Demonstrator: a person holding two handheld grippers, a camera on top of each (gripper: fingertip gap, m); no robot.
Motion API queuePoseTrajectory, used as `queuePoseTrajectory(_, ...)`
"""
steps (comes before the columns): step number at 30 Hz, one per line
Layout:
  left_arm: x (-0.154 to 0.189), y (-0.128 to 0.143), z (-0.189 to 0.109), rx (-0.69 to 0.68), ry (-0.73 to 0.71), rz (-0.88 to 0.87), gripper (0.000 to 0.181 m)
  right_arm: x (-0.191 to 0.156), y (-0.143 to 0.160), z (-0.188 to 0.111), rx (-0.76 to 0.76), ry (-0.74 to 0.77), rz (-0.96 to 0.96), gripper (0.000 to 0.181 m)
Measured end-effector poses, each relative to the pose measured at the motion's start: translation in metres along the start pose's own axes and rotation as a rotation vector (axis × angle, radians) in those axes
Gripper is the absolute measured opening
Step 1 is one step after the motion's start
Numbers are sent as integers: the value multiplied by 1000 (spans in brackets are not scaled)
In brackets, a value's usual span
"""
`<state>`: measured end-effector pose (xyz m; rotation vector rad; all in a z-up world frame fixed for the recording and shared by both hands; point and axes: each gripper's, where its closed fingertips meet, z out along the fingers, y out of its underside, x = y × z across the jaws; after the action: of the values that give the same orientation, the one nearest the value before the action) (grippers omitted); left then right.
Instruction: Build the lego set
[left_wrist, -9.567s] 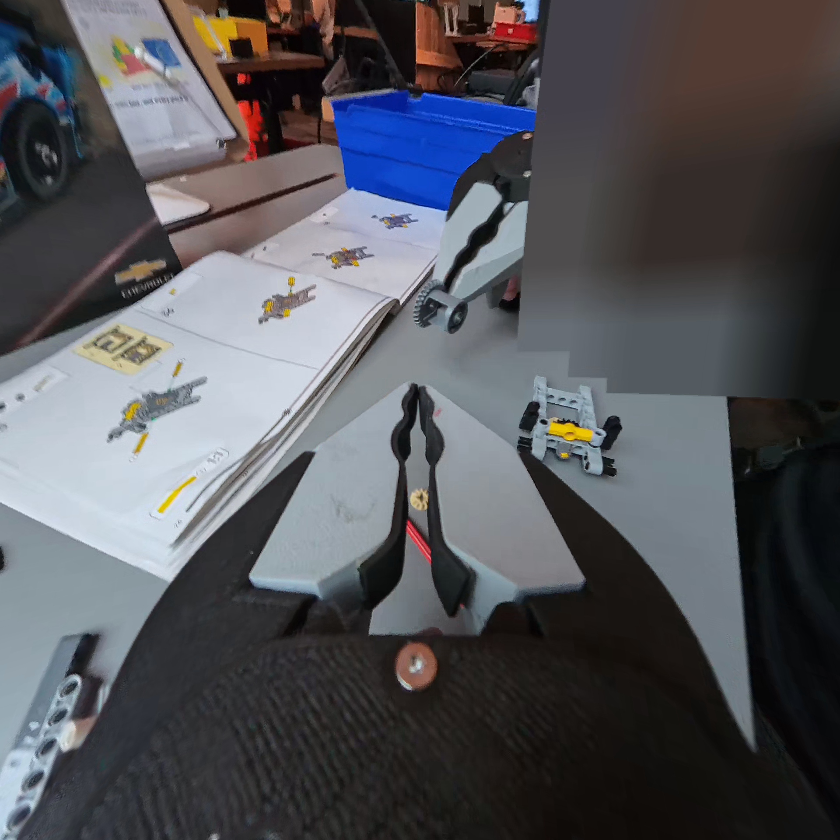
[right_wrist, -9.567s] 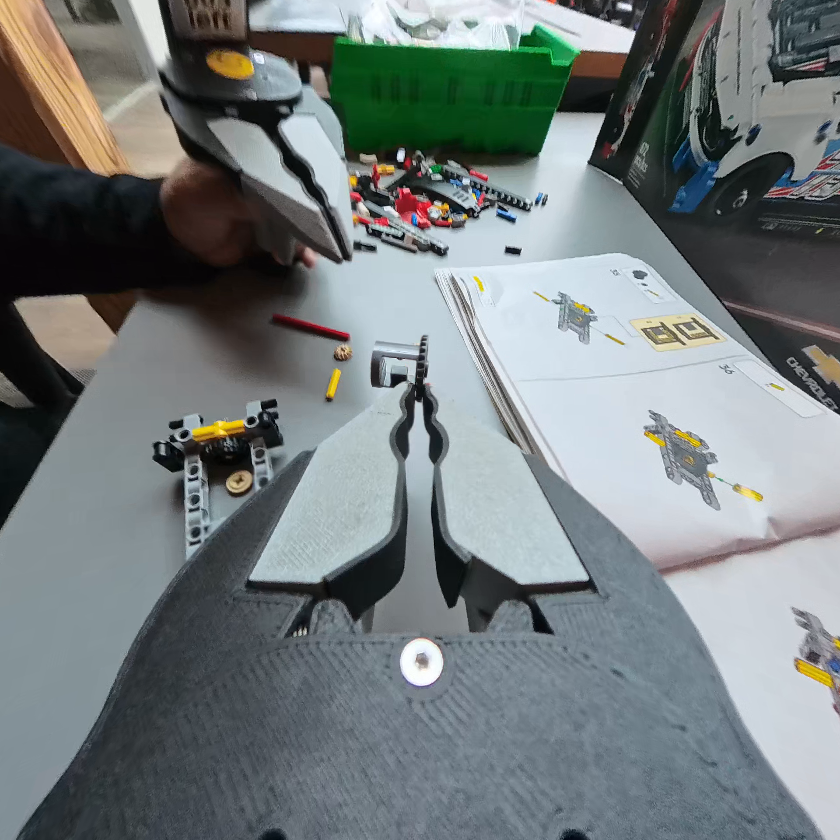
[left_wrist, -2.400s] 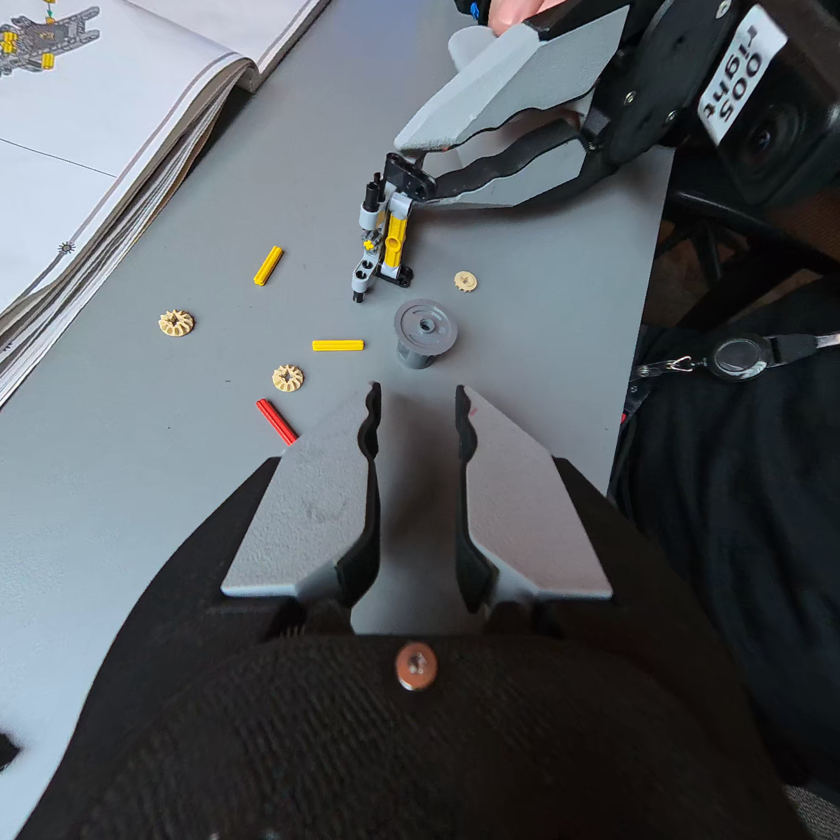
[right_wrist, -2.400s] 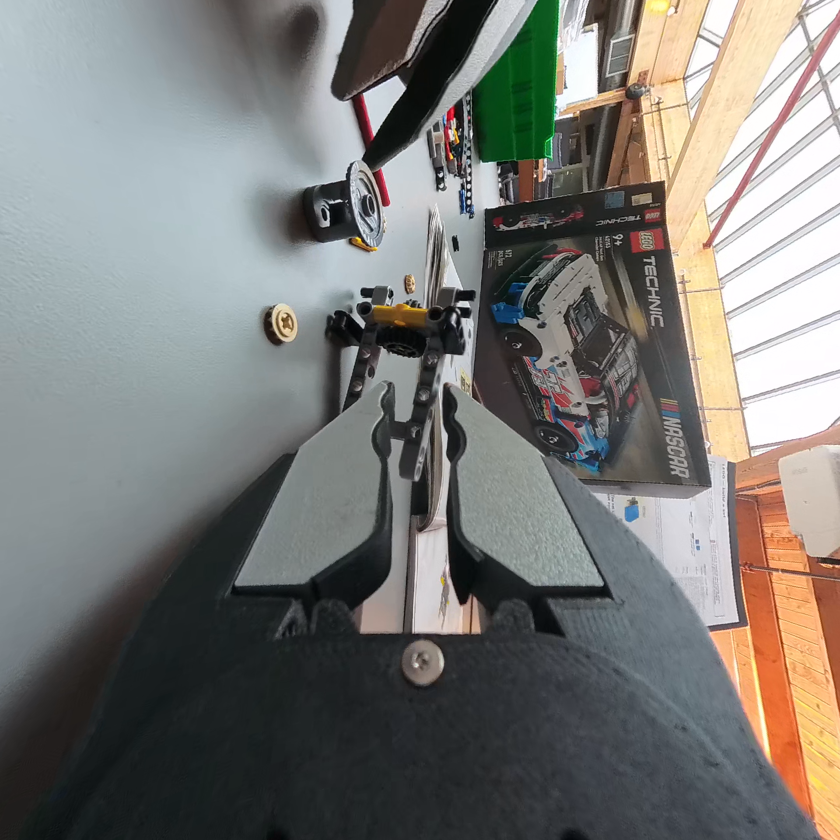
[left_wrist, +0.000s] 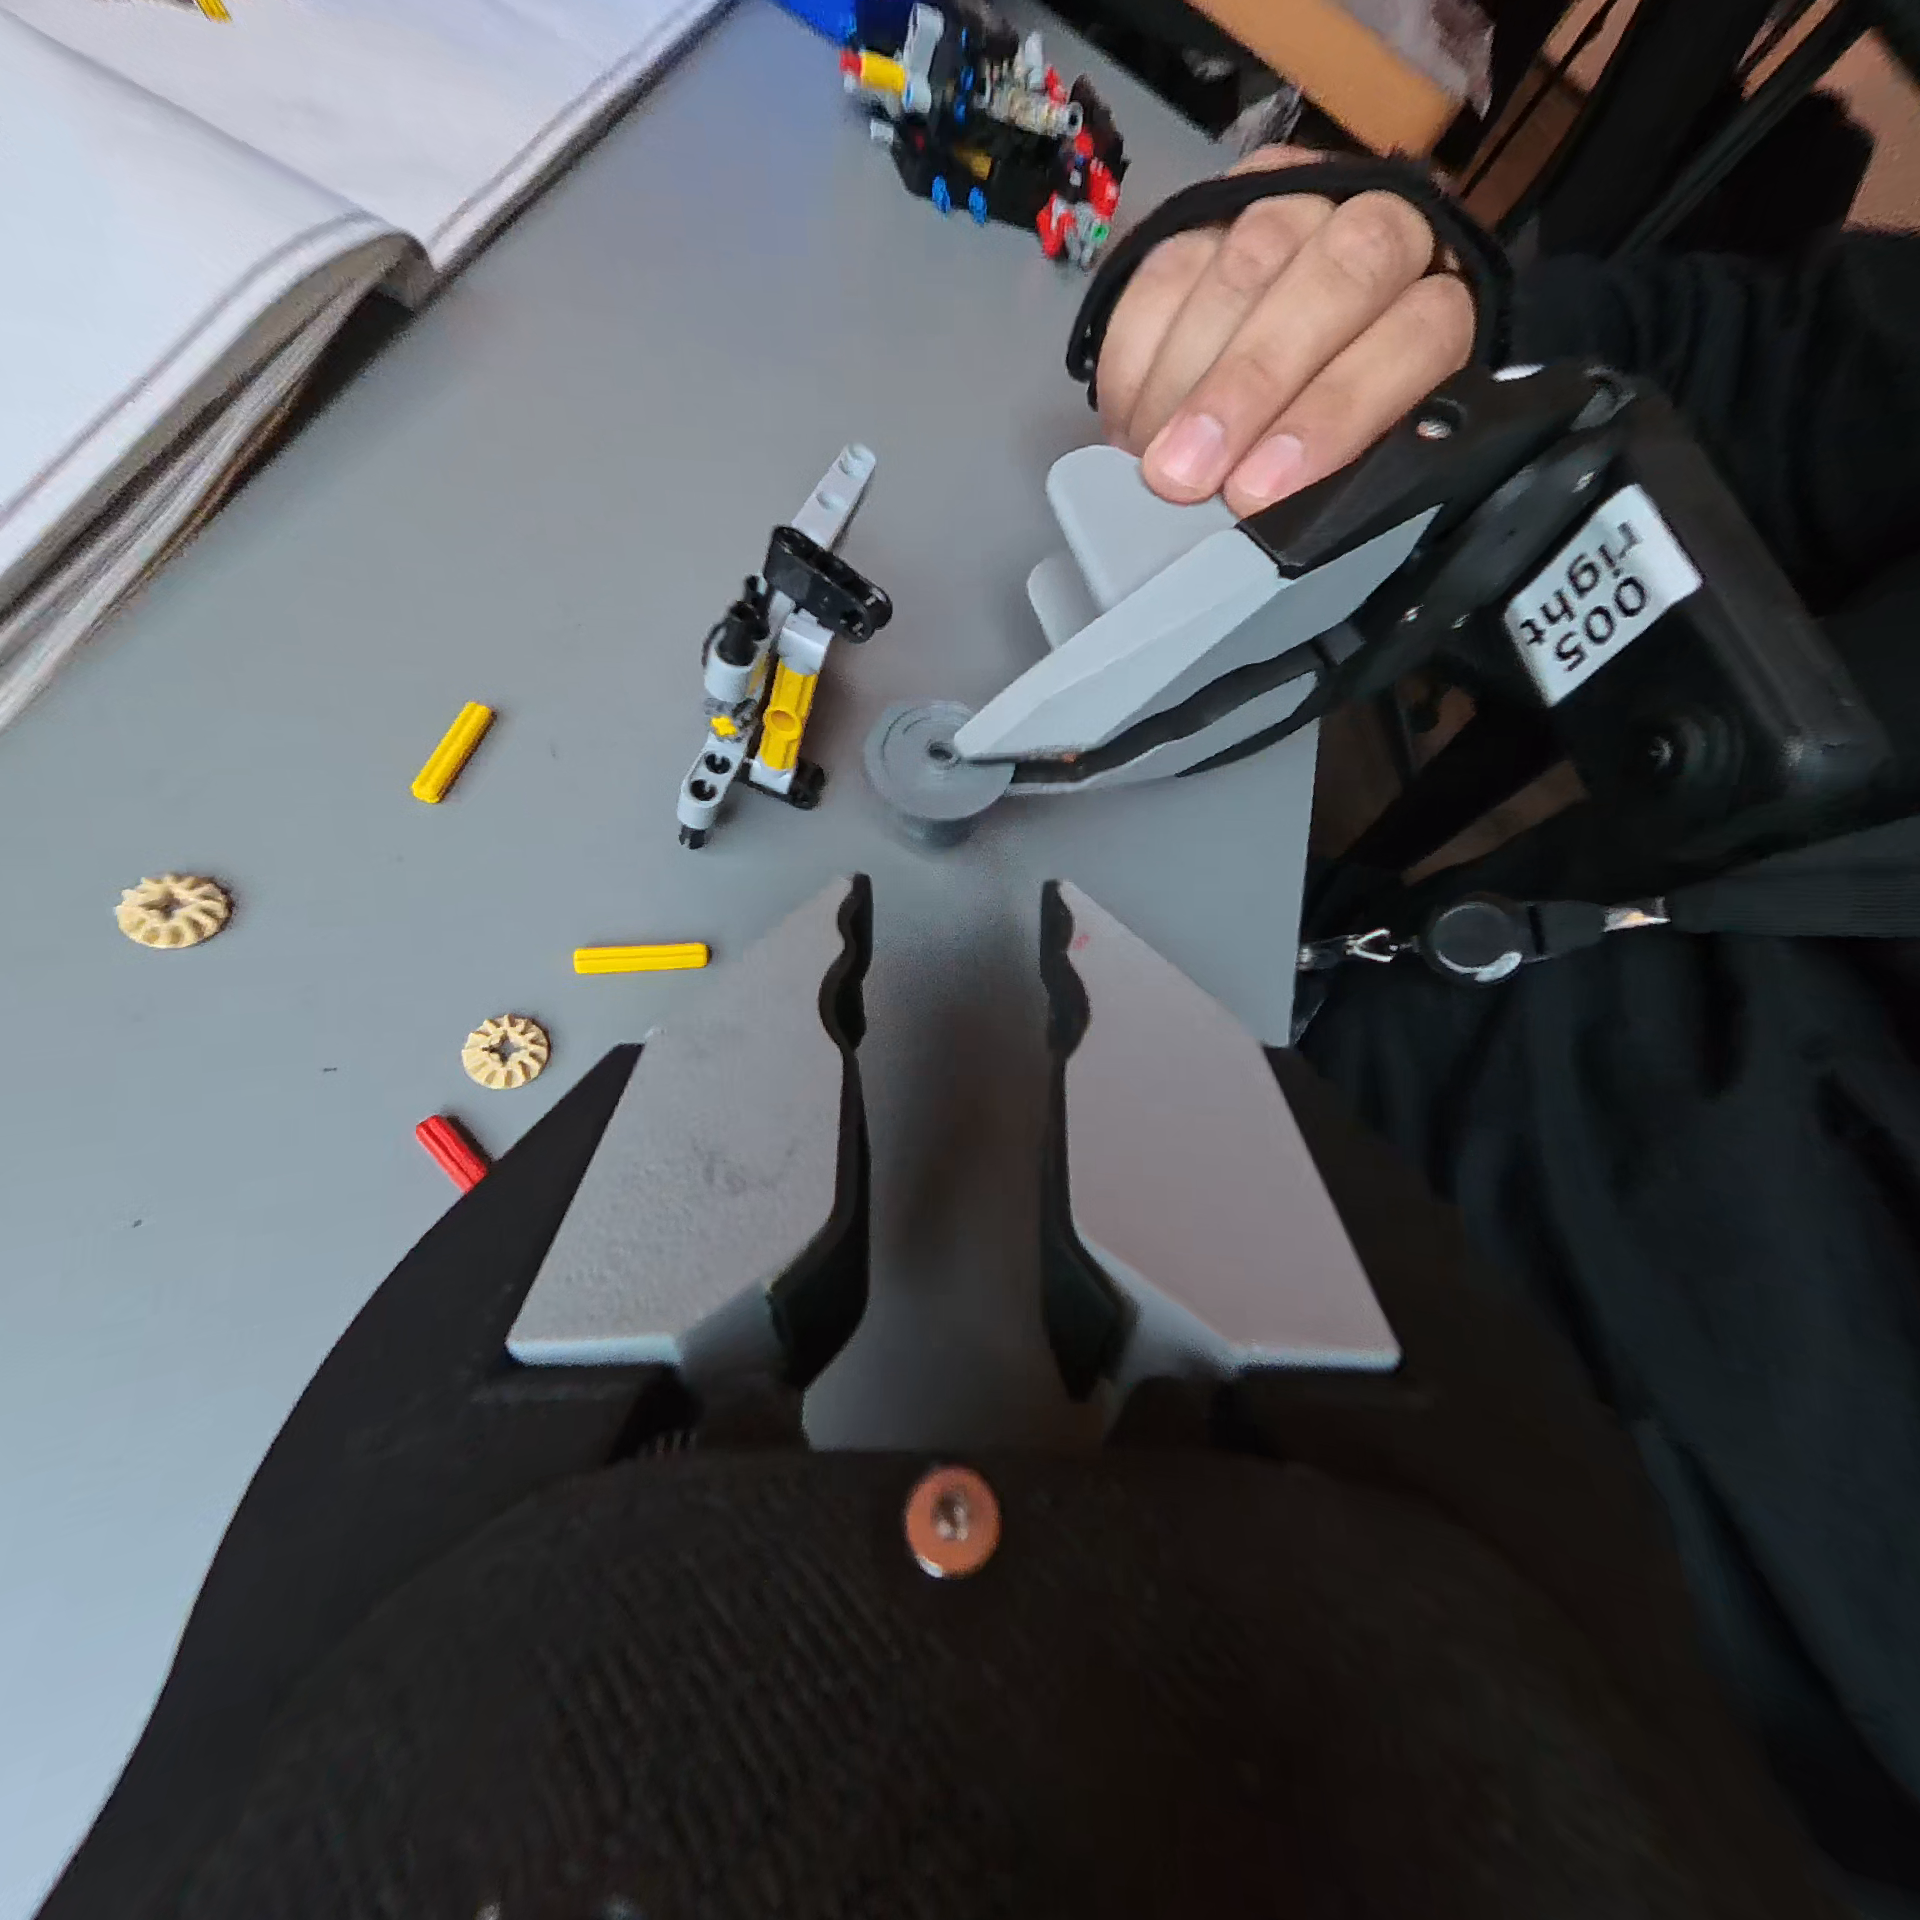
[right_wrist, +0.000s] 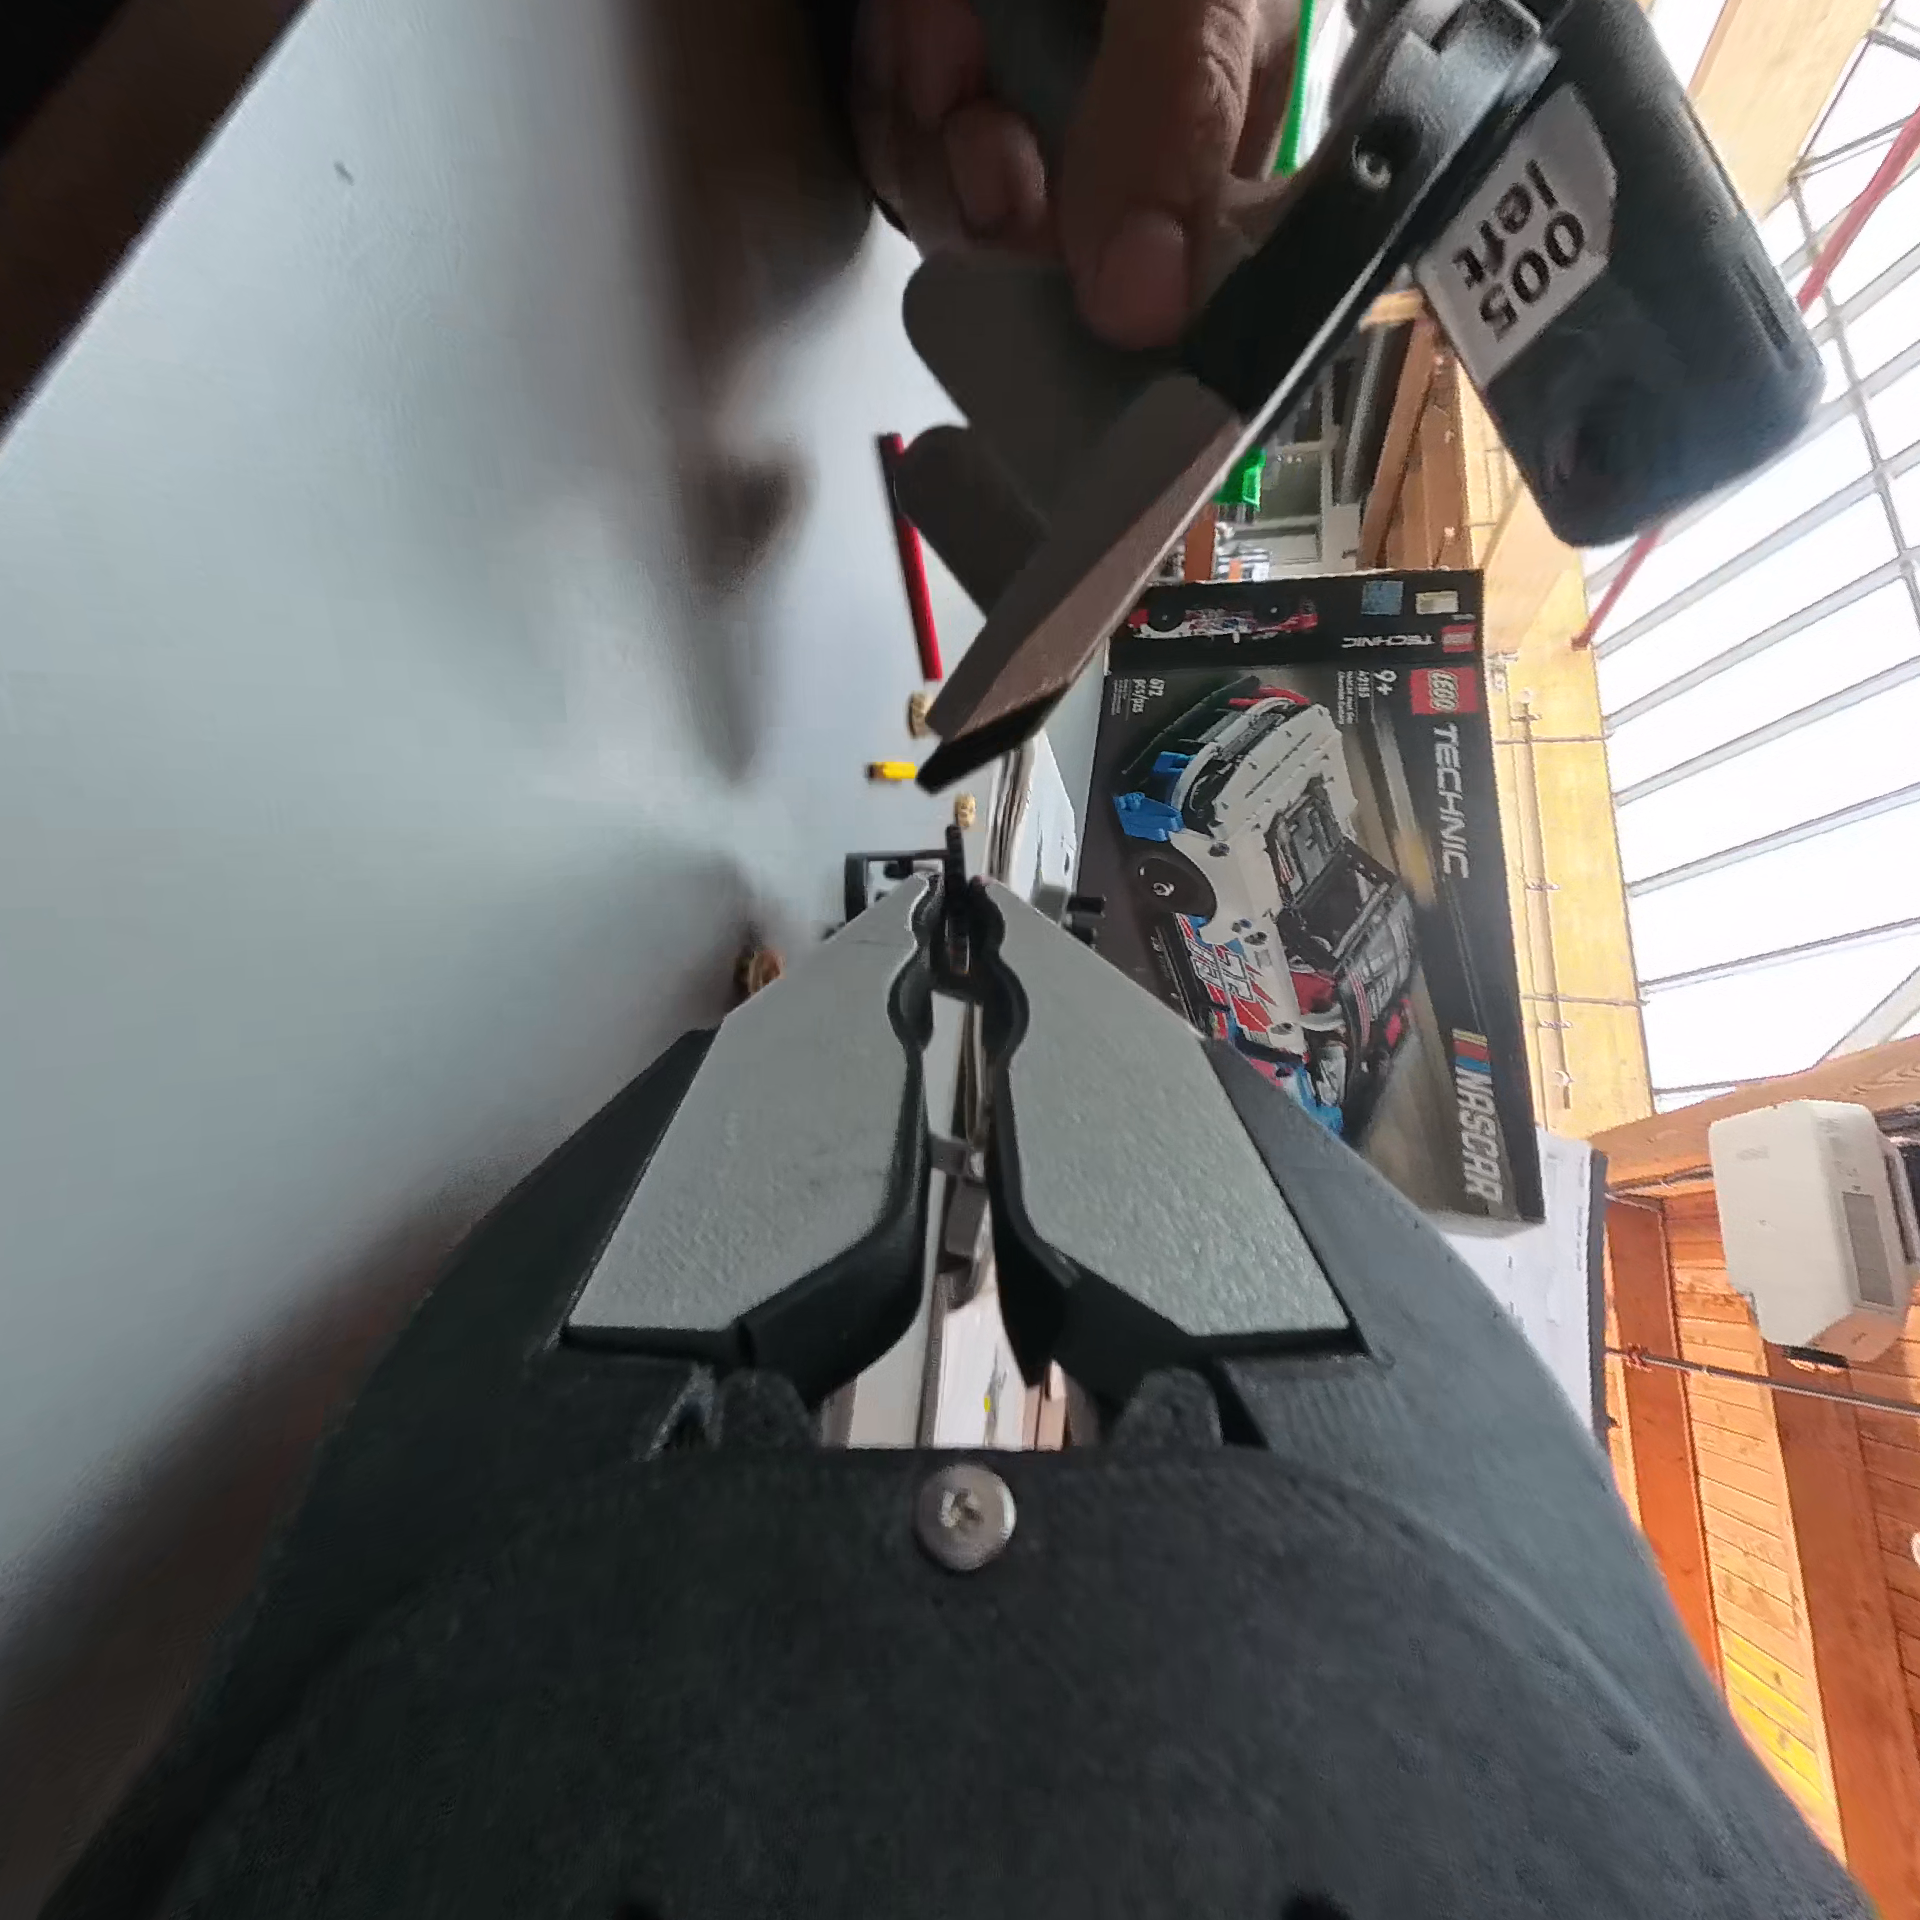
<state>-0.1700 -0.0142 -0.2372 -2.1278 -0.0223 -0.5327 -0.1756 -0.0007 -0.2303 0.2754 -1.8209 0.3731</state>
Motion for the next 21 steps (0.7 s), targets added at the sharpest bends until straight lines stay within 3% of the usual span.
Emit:
queuePoseTrajectory(7, -34, -28, -12, 106, -78, -70, 36, 25, 15, -17, -11, 97, 96, 0)
queuePoseTrajectory(13, -42, -33, 3, -2, -117, 91, 42, 12, 26, -17, -44, 46, 81, 0)
queuePoseTrajectory(21, -36, -37, 17, -27, -63, 167, 15, 7, 32, -15, -58, 27, 78, 1)
